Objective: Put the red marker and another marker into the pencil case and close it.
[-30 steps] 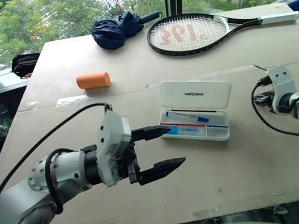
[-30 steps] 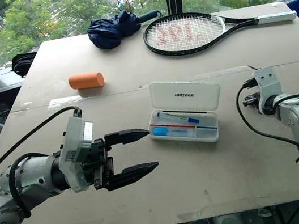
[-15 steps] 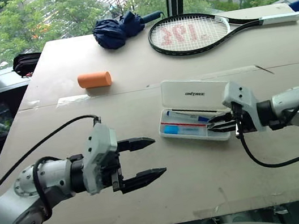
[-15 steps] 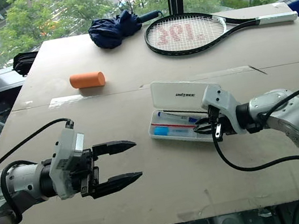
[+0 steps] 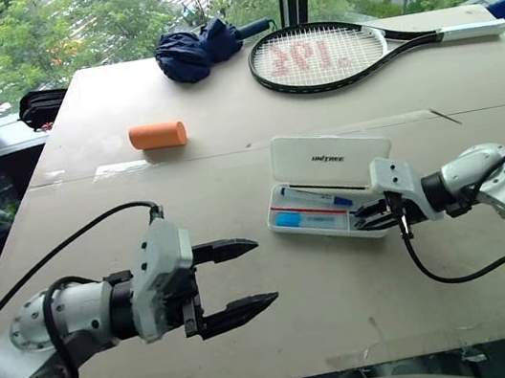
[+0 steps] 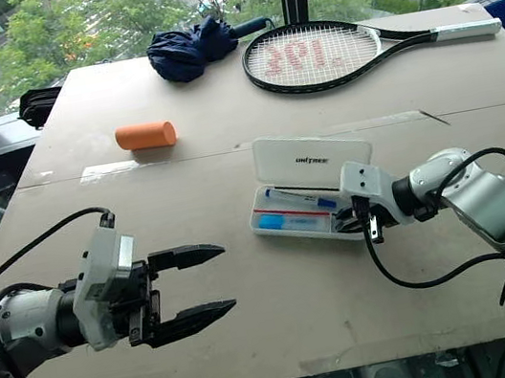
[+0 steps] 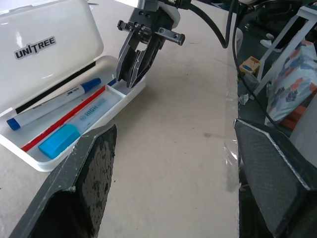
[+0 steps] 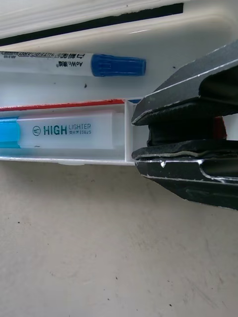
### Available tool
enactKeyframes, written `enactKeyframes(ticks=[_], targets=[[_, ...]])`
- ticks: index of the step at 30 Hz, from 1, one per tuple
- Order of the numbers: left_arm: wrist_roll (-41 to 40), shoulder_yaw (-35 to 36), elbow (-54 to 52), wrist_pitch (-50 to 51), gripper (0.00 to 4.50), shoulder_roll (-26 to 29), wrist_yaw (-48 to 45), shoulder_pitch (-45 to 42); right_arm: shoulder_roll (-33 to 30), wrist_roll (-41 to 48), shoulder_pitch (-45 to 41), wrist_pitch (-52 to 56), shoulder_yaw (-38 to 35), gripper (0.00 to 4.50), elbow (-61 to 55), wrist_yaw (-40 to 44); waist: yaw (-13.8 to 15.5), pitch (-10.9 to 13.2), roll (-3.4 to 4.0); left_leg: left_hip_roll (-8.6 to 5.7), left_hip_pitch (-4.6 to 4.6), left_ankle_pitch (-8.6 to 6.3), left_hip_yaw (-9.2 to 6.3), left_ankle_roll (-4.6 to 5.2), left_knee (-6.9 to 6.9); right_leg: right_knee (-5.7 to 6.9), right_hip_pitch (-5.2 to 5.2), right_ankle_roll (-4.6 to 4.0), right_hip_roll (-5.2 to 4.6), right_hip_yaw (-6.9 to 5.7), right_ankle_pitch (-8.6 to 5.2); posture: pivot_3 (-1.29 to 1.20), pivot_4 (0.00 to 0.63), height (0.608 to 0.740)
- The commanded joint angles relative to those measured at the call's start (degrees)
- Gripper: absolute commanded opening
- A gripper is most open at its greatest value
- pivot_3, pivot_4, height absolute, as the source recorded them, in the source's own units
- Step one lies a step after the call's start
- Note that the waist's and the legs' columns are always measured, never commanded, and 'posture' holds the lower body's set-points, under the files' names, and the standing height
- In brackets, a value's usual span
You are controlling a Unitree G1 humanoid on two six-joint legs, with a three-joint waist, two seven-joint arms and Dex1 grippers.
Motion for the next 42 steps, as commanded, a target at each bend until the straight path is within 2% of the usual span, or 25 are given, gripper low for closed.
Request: enactKeyframes(ticks=[1,4,5,7,8,10,12,15,18,21,23,24,28,32,37,42], targets=[[-1.4,1.8,-1.5,-0.3,3.82,0.3,0.4,-0.1,0.8,-0.4,-1.5,-0.4,-0.6,0.02,-0.3,0.8,0.0,0.0,0.00,0.00,0.00,0.00,0.00,0.00,0.00,0.00,0.00,0.00,0.00,0.00,0.00,0.00,0.150,0.730],[-1.6,1.6,-1.2,-0.1,3.82,0.6,0.6,-0.6,1.5,-0.7,-1.4,0.1,-0.6,0.02,0.2,1.0,0.0,0.0,0.00,-0.01,0.00,0.00,0.00,0.00,0.00,0.00,0.00,0.00,-0.01,0.00,0.00,0.00,0.150,0.730],[-1.6,1.6,-1.2,-0.1,3.82,0.6,0.6,-0.8,1.6,-0.7,-1.3,0.2,-0.7,1.08,0.2,1.1,0.0,0.0,0.00,-0.01,0.00,0.00,0.00,0.00,0.00,0.00,0.00,0.00,-0.01,0.00,0.00,0.00,0.150,0.730],[-1.7,1.5,-1.1,0.0,3.82,0.7,0.6,-1.0,1.7,-0.7,-1.1,0.5,-1.1,1.98,0.0,1.0,0.0,0.0,0.00,-0.01,0.00,0.00,0.00,0.00,0.00,0.00,0.00,0.00,-0.01,0.00,0.00,0.00,0.150,0.730],[-1.7,1.5,-1.0,0.0,3.82,0.7,0.6,-1.1,1.7,-0.5,-0.9,0.6,-1.4,2.58,-0.3,0.9,0.0,0.0,0.00,-0.01,0.00,0.00,0.00,0.00,0.00,0.00,0.00,0.00,-0.01,0.00,0.00,0.00,0.150,0.730],[-1.7,1.4,-0.8,0.0,3.82,0.8,0.5,-1.2,1.5,1.6,-0.3,2.3,-3.4,3.42,-1.9,1.0,0.0,0.0,0.00,-0.01,0.00,0.00,0.00,0.00,0.00,0.00,0.00,0.00,-0.01,0.00,0.00,0.00,0.150,0.730],[-1.5,1.4,-0.7,-0.1,3.82,0.7,0.4,-1.0,1.2,4.7,0.7,4.1,-6.3,3.42,-4.0,1.1,0.1,0.0,0.00,-0.01,0.00,0.00,-0.01,0.00,0.00,0.00,0.00,0.00,-0.02,-0.01,0.00,0.00,0.150,0.730],[-1.1,1.5,-0.6,-0.3,3.82,0.5,0.3,-0.6,2.4,13.8,2.7,10.0,-15.2,3.42,-6.9,0.0,0.1,0.0,0.00,-0.01,-0.02,0.00,-0.02,0.00,-0.01,0.00,0.00,0.00,-0.02,-0.01,0.00,0.00,0.150,0.730],[-0.9,1.8,-0.8,-0.5,3.82,0.1,0.5,0.0,3.2,22.1,3.8,17.1,-24.9,2.63,-7.6,-3.2,0.1,0.0,0.00,-0.01,-0.01,0.00,-0.01,0.00,0.00,0.01,0.01,0.00,-0.02,0.00,0.00,0.00,0.150,0.730],[-0.9,2.1,-1.1,-0.7,3.82,-0.2,0.6,0.8,2.1,26.8,4.3,22.8,-34.2,1.17,-5.8,-7.3,0.2,0.0,0.00,-0.01,-0.01,0.00,-0.01,0.01,0.00,0.01,0.01,0.00,-0.03,0.00,0.00,0.00,0.150,0.730],[-0.8,2.1,-1.2,-0.8,3.82,-0.4,0.8,1.0,1.0,26.5,3.8,24.1,-36.9,0.24,-3.6,-9.9,0.2,0.0,0.00,-0.02,-0.01,0.00,0.01,0.01,0.00,0.01,0.01,0.00,-0.03,0.01,0.00,0.00,0.150,0.730],[-0.8,2.0,-1.3,-0.9,3.82,-0.4,0.8,1.0,0.5,25.3,3.0,24.5,-37.4,0.04,-1.8,-11.7,0.2,0.0,0.00,-0.03,-0.01,0.00,0.02,0.01,0.00,0.01,0.01,0.00,-0.03,0.01,0.00,0.00,0.150,0.730],[-1.1,0.9,-1.3,-0.6,3.82,-0.7,1.9,-0.2,-0.1,15.1,-5.1,22.6,-30.8,0.04,10.3,-20.4,-0.2,0.0,0.01,-0.04,0.05,0.00,0.12,0.01,0.00,0.05,0.01,-0.01,-0.01,0.09,0.00,0.00,0.150,0.730],[-1.2,0.4,-1.0,-0.5,3.82,-0.6,1.9,-0.9,4.8,8.2,-16.0,21.6,-22.3,0.04,25.6,-23.4,-0.7,0.0,0.01,-0.02,0.10,0.00,0.19,0.00,-0.02,0.05,-0.01,-0.01,0.06,0.18,0.00,0.00,0.150,0.730],[-1.1,1.1,-1.3,-0.7,3.82,-0.7,1.7,0.0,8.5,4.4,-23.8,17.1,-12.8,0.04,37.8,-13.8,-0.2,0.0,0.02,0.02,-0.13,0.00,0.19,0.00,-0.07,0.00,-0.21,-0.01,0.09,0.19,0.00,0.00,0.150,0.730],[-1.3,2.7,-2.4,-0.7,3.82,-1.0,2.5,2.0,8.5,5.4,-26.9,14.4,-9.7,0.04,40.7,-1.4,-0.1,0.0,0.04,-0.02,-0.23,0.00,0.22,0.00,-0.04,0.00,-0.28,0.00,-0.02,0.19,0.01,0.00,0.150,0.730]])
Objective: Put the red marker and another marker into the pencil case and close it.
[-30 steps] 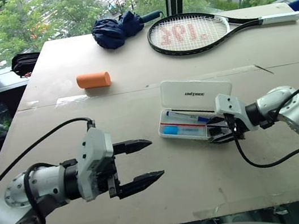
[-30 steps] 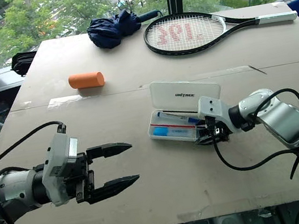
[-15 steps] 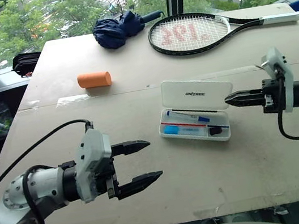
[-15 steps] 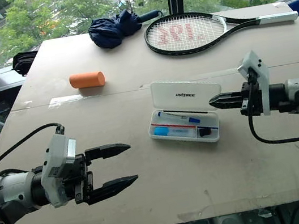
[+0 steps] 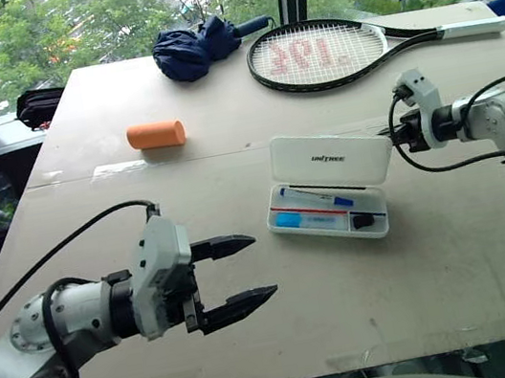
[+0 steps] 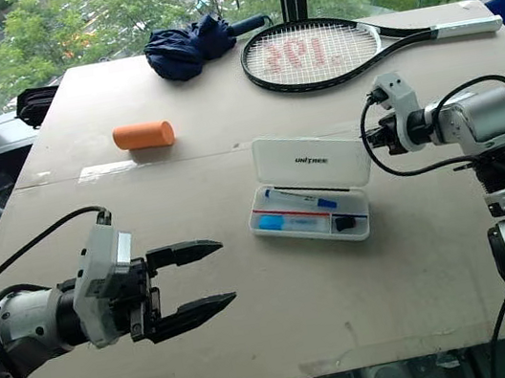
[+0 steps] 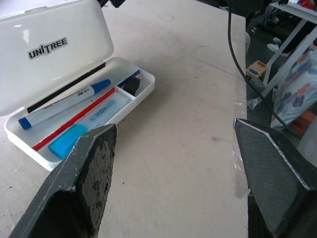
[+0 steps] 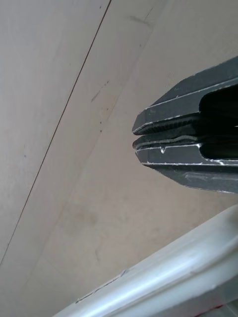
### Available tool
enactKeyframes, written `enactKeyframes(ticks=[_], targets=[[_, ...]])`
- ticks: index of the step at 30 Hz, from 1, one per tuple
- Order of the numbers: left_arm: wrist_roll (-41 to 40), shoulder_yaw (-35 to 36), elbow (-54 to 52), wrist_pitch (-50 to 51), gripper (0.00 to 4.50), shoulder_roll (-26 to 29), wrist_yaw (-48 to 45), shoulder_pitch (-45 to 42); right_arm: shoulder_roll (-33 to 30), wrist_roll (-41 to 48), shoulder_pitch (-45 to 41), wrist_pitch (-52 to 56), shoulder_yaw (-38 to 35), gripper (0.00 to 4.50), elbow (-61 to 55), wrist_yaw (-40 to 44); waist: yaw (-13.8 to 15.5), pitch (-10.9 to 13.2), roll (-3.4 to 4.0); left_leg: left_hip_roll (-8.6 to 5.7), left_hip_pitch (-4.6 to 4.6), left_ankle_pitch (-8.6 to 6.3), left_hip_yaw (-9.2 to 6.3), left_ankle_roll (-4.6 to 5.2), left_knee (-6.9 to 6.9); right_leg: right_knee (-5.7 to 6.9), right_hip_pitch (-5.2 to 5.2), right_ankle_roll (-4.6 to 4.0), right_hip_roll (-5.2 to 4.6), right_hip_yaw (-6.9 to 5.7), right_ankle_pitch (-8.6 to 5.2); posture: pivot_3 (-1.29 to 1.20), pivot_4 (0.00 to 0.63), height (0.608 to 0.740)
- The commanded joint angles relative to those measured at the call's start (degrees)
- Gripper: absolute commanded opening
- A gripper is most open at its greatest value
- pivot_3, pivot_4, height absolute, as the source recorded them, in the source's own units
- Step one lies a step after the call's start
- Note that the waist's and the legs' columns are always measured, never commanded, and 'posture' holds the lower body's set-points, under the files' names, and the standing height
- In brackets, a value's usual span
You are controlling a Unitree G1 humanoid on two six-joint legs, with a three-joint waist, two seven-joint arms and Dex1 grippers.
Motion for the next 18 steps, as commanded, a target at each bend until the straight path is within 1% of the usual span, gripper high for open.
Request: enactKeyframes(ticks=[1,3,6,12,14,15,18], targets=[[-1.1,3.2,-2.5,-0.6,3.82,-0.4,0.6,2.0,-2.6,2.2,-2.1,-1.8,0.5,0.04,-2.9,11.5,0.1,0.0,0.01,-0.01,0.00,0.00,0.00,0.00,0.00,0.00,0.00,0.00,-0.02,-0.01,0.00,0.00,0.150,0.730],[-1.3,4.3,-3.0,-0.6,3.82,-0.5,0.8,3.5,-4.3,4.1,-1.4,-0.3,1.1,0.04,-7.5,16.6,0.0,0.0,0.03,-0.01,0.00,-0.01,-0.03,0.01,0.00,0.00,0.00,0.00,-0.04,-0.04,0.00,0.00,0.150,0.730],[-1.5,4.8,-3.5,-0.6,3.82,-0.6,1.3,4.4,-5.5,5.1,0.8,1.4,2.3,0.04,-13.3,18.9,0.0,0.0,0.05,0.01,0.02,-0.01,-0.06,0.01,-0.01,0.02,0.00,0.00,-0.05,-0.06,0.00,0.00,0.150,0.730],[-1.2,4.8,-2.6,-0.8,3.82,-0.6,1.4,4.3,-4.0,6.1,9.3,4.6,3.2,0.04,-25.7,14.8,0.0,0.0,0.05,0.02,0.06,-0.01,-0.09,0.00,-0.01,0.08,0.02,0.00,-0.04,-0.09,0.00,0.00,0.150,0.730],[-0.7,5.0,-2.0,-1.0,3.82,-0.6,1.0,4.5,-3.0,5.3,13.2,4.4,3.6,0.04,-29.3,11.7,0.1,0.0,0.04,0.01,0.05,-0.01,-0.09,0.00,-0.01,0.07,0.02,0.00,-0.05,-0.10,0.00,0.00,0.150,0.730],[-0.5,5.0,-1.7,-1.0,3.82,-0.6,0.7,4.7,-2.7,4.6,15.0,4.0,4.0,0.04,-30.9,10.1,0.1,0.0,0.03,0.01,0.04,-0.01,-0.11,0.00,-0.01,0.06,0.02,0.00,-0.05,-0.12,0.00,0.00,0.150,0.730],[0.2,4.9,-1.3,-1.3,3.82,-0.7,0.1,5.2,-2.3,-1.4,19.5,-1.2,7.1,0.04,-32.7,4.5,0.0,0.0,0.05,0.00,0.05,-0.01,-0.08,0.00,0.00,0.06,0.03,0.00,-0.05,-0.09,0.00,0.00,0.150,0.730]])
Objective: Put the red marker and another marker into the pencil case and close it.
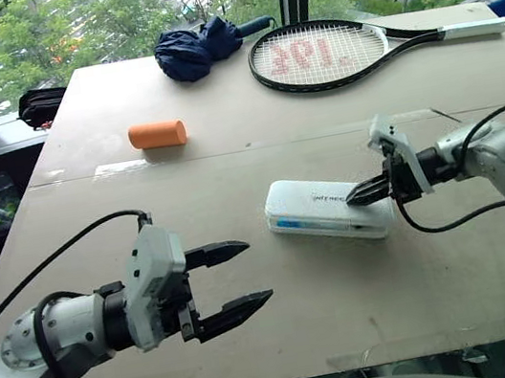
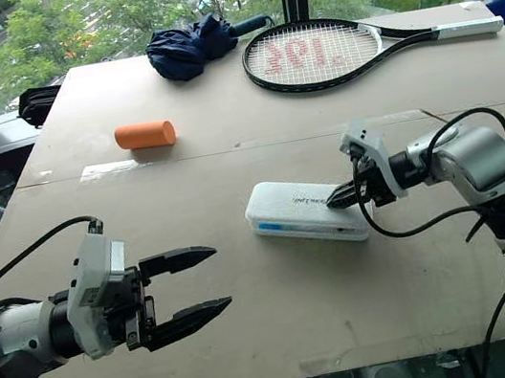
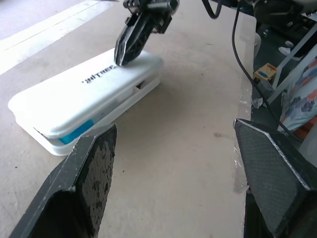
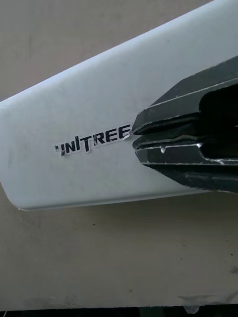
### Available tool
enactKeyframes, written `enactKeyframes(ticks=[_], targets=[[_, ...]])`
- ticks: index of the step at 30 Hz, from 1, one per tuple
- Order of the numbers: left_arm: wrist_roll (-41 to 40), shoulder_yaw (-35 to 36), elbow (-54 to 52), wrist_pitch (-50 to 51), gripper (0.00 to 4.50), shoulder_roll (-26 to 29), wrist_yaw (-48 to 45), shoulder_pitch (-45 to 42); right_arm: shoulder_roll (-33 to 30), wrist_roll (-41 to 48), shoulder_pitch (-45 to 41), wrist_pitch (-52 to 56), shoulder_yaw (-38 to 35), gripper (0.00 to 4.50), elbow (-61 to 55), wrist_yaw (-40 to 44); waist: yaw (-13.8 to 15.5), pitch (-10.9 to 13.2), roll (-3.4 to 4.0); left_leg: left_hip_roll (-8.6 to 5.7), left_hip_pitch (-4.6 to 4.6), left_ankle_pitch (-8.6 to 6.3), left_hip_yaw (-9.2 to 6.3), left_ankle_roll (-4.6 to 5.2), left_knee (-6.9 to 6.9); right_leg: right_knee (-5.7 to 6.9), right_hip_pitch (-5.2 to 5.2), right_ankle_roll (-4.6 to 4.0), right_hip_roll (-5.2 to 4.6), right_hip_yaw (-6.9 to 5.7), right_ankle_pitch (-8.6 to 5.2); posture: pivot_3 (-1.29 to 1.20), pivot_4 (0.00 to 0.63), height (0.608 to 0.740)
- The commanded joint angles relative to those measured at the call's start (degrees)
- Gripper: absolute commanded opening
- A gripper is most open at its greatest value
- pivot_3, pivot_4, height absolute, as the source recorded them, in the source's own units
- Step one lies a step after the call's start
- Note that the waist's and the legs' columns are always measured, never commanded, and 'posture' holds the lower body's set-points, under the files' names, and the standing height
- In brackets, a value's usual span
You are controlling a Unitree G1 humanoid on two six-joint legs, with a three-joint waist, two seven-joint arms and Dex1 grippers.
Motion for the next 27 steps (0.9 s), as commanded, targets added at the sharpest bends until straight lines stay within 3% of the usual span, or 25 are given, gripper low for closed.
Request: enactKeyframes(ticks=[1,4,6,8,10,13,17,19,20,21,23,27], targets=[[0.8,1.2,0.2,-1.4,3.82,-0.2,-1.1,0.5,-0.6,-8.4,4.3,-8.6,4.5,0.04,-2.3,-6.2,-0.1,-0.1,-0.06,-0.01,0.03,0.00,0.02,0.00,0.00,0.01,0.01,0.00,0.01,0.02,0.00,0.00,0.150,0.730],[1.8,0.2,0.6,-1.9,3.82,-0.5,-1.6,0.5,-1.8,-13.6,9.2,-15.8,7.5,0.04,-2.5,-7.9,-0.1,-0.4,-0.37,0.02,0.41,0.00,-0.05,0.00,-0.01,-0.03,0.34,-0.02,0.06,-0.05,-0.01,0.00,0.150,0.730],[2.6,-0.2,1.1,-2.3,3.82,-0.7,-2.1,0.5,-1.2,-13.2,12.2,-18.3,4.6,0.04,-4.2,-9.3,-0.1,-0.6,-0.57,0.03,0.66,-0.01,-0.08,0.00,-0.01,-0.05,0.63,-0.03,0.07,-0.08,-0.02,0.00,0.150,0.730],[3.4,-0.4,1.6,-2.5,3.82,-1.1,-1.8,0.8,0.8,-8.6,16.1,-21.7,-2.5,0.04,-8.4,-10.0,0.1,-0.7,-0.75,0.04,1.09,-0.02,-0.11,0.00,-0.04,-0.13,1.11,-0.20,0.05,-0.10,-0.12,0.00,0.150,0.730],[4.0,-1.0,1.9,-2.4,3.82,-1.9,-1.0,1.2,4.7,-0.2,23.5,-31.4,-14.8,0.04,-13.7,-7.3,0.9,-0.7,-0.81,0.02,1.12,-0.02,-0.24,0.00,-0.05,-0.22,1.25,-0.24,0.03,-0.15,-0.15,0.00,0.150,0.730],[6.3,-1.5,2.6,-3.6,3.82,-2.7,-1.8,2.1,3.2,1.8,33.2,-34.9,-23.4,0.92,-18.4,-5.7,1.4,-0.4,-0.36,-0.04,0.95,-0.03,-0.21,0.00,-0.03,-0.27,1.15,-0.02,-0.04,-0.12,-0.04,0.00,0.150,0.730],[9.4,-0.2,5.2,-6.1,3.82,-3.7,-5.0,6.5,1.2,3.6,49.5,-39.7,-36.3,3.04,-22.2,-2.6,1.4,-0.4,-0.30,-0.06,0.90,-0.03,-0.17,0.01,-0.05,-0.28,1.07,-0.03,-0.09,-0.10,-0.04,0.00,0.150,0.730],[10.9,1.1,6.6,-7.5,3.82,-4.0,-6.6,8.5,1.1,2.7,56.4,-42.3,-41.9,3.61,-22.7,-1.2,1.4,-0.3,-0.24,-0.04,0.90,-0.03,-0.18,0.01,-0.08,-0.26,1.04,-0.04,-0.06,-0.10,-0.05,0.00,0.150,0.730],[11.6,1.6,7.3,-8.3,3.82,-4.1,-7.3,9.4,1.2,2.3,59.3,-43.7,-44.0,4.25,-22.8,-0.7,1.3,-0.3,-0.22,0.00,0.93,-0.03,-0.15,0.01,-0.10,-0.25,1.05,-0.20,-0.02,-0.09,-0.15,0.00,0.150,0.730],[12.5,2.4,8.1,-9.1,3.82,-4.4,-8.2,10.8,1.9,2.2,63.6,-45.5,-47.8,4.48,-22.9,0.6,1.1,-0.3,-0.23,0.01,0.95,-0.03,-0.13,0.01,-0.12,-0.25,1.05,-0.21,-0.01,-0.08,-0.16,0.00,0.150,0.730],[14.6,3.0,9.8,-10.6,3.82,-4.9,-9.5,13.1,3.2,3.3,70.0,-47.3,-54.2,4.48,-22.9,2.9,1.4,-0.3,-0.06,0.11,1.01,-0.03,0.02,0.01,-0.10,-0.24,1.06,-0.23,0.05,0.01,-0.17,0.00,0.150,0.730],[15.4,1.8,11.3,-11.2,3.82,-5.2,-10.4,13.2,3.6,4.3,76.1,-50.3,-59.7,4.48,-21.3,5.3,1.4,-0.3,-0.18,0.11,1.08,-0.07,0.07,0.08,-0.15,-0.37,1.13,-0.22,0.05,0.02,-0.21,0.00,0.150,0.730]])
